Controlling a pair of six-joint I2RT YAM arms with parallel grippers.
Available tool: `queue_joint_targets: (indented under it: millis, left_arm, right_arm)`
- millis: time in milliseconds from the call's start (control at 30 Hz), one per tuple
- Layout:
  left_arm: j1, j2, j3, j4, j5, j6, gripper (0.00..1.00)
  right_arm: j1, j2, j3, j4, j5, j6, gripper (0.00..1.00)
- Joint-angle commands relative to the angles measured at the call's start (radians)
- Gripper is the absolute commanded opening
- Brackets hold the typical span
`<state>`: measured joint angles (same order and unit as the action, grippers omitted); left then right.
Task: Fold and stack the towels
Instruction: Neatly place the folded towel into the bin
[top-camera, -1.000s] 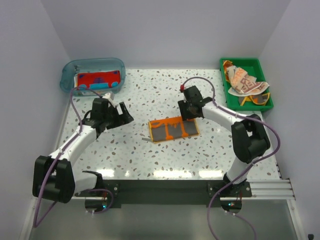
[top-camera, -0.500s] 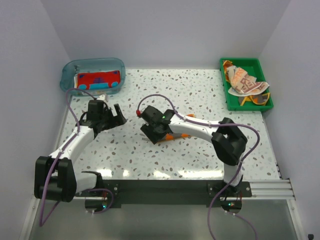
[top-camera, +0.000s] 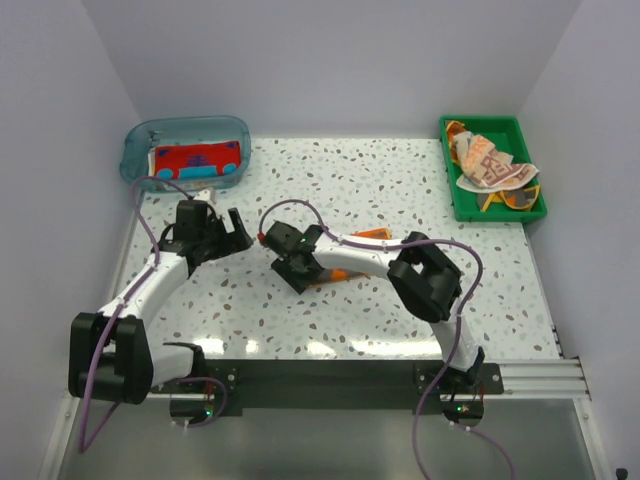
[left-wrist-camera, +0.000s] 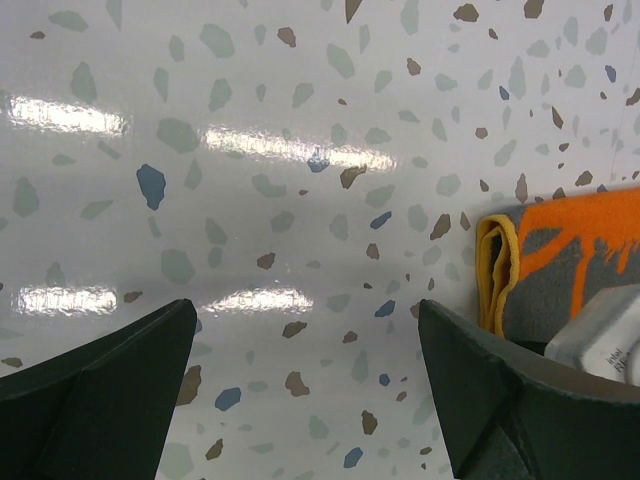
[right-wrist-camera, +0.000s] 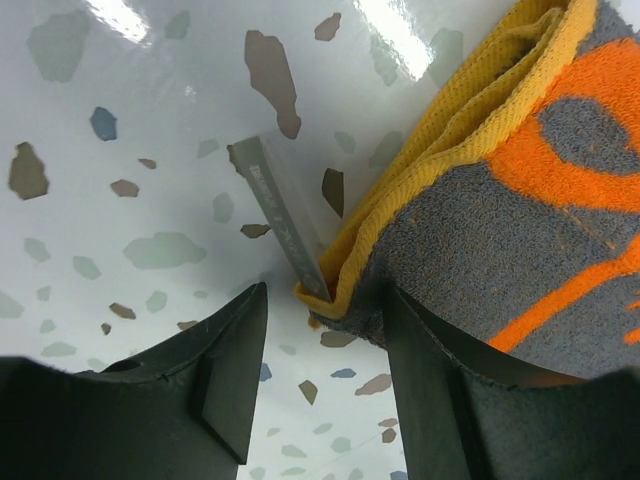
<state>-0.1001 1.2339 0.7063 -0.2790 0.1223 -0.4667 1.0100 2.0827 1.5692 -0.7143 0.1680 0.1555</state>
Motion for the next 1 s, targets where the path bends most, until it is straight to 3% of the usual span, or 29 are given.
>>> queue_joint_targets:
  millis: [0,167,267,367,400,467,500,767,967]
  left_arm:
    - [0.008,-0.025,-0.005,0.015,-0.012,0.023,0.99]
    - [0.008,-0.025,-0.007,0.018,-0.009,0.022,0.98]
    - [0.008,-0.022,-0.010,0.024,0.003,0.022,0.98]
    - [0.008,-0.016,-0.016,0.041,0.030,0.017,0.98]
    - [0.008,-0.008,-0.018,0.044,0.046,0.019,0.98]
    - [0.008,-0.001,-0.016,0.047,0.059,0.016,0.99]
    - [0.008,0.004,-0.016,0.047,0.065,0.008,0.99]
    - [0.002,0.071,-0.021,0.122,0.253,-0.104,1.00]
    - [-0.091,0.157,0.018,0.190,0.330,-0.225,1.00]
  right_arm:
    - [0.006,0.023,0.011,-0.024,0.054,-0.007,0.53]
    - [0.006,0.057,-0.024,-0.031,0.097,-0.010,0.52]
    - [0.006,0.077,-0.051,-0.033,0.111,-0.016,0.46]
    - [0.006,0.091,-0.072,-0.030,0.133,-0.025,0.31]
    - [0.006,0.097,-0.081,-0.027,0.133,-0.031,0.21]
    - [0.006,0.096,-0.092,-0.017,0.127,-0.039,0.11]
    - [0.006,0.083,-0.101,-0.011,0.113,-0.042,0.00]
    - [-0.054,-0.130,-0.187,0.170,-0.146,0.019,0.00]
    - [-0.122,-0.249,-0.250,0.277,-0.283,0.067,0.00]
